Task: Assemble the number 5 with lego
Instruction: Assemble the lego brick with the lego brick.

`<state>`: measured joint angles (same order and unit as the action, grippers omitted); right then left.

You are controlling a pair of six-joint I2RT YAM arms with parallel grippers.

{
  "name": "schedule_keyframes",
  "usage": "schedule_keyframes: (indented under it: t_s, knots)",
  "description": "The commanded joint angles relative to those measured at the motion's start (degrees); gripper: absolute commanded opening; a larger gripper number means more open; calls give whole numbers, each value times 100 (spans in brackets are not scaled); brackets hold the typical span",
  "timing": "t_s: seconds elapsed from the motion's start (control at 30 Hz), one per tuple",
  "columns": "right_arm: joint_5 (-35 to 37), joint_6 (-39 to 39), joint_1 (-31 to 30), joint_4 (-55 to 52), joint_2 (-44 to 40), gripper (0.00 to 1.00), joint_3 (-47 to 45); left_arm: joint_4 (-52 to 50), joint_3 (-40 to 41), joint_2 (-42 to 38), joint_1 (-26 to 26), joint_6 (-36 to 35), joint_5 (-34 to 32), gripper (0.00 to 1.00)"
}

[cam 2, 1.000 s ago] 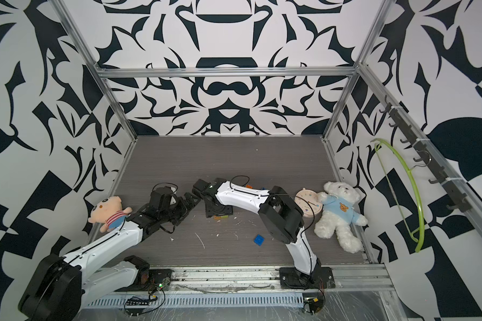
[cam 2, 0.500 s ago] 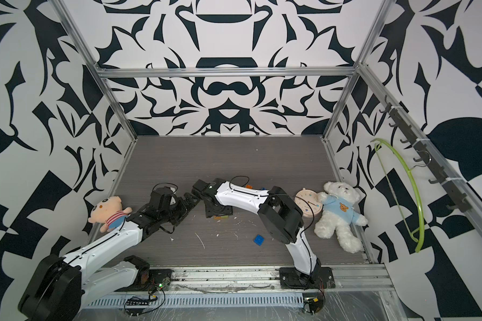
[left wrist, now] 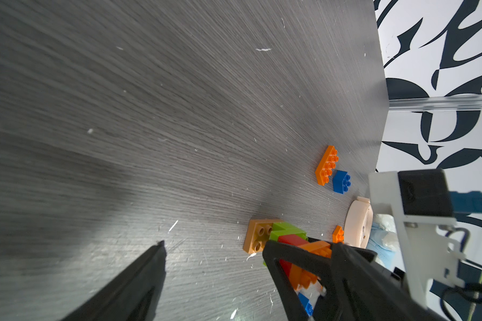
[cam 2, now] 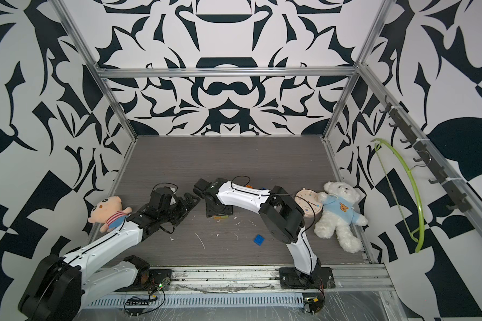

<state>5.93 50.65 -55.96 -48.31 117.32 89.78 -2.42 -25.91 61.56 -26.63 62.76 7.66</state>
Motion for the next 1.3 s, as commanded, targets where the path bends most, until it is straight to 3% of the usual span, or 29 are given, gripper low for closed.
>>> schedule_keyframes:
  t_s: [0.0,0.93,1.27]
  knots:
    - [-244,32,23,57,265,63,-297,-93,-39,20,18,-62,-24,99]
    - [-66,-193,25,-476,765,63,175,-67,32,-87,18,-18,-92,99]
    - [-137,-69,32,-258,627,63,-74,-50,67,-73,18,-10,-87,99]
